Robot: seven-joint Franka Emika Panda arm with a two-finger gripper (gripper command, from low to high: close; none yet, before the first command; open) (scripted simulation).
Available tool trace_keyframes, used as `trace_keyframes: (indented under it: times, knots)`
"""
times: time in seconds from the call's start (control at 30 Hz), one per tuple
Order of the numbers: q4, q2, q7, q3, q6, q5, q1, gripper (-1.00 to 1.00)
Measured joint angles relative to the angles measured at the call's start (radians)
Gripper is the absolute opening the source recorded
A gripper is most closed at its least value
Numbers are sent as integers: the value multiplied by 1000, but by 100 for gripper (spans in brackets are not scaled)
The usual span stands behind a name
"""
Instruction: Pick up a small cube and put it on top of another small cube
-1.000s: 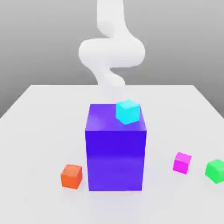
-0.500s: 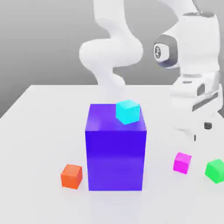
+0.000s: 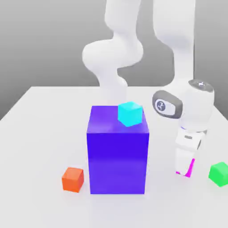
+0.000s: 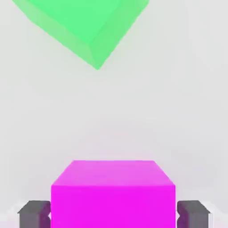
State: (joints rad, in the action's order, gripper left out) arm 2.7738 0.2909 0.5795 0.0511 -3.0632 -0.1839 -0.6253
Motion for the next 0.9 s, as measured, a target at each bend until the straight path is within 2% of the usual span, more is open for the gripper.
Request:
trace_keyframes:
  times: [0.13,0.33,0.63,0.77,0.8,0.9]
  knots:
    - [5,-24,-5,11,20,6,10,-100]
    - [40,-224,-106,87,184,142,49,-100]
    - [-245,-183,-163,131,430,144,-11,-100]
    - [-279,-59,-134,106,342,96,-33,-100]
    - [-282,-27,-126,96,312,85,-41,100]
    - [-282,-27,-126,96,312,85,-41,100]
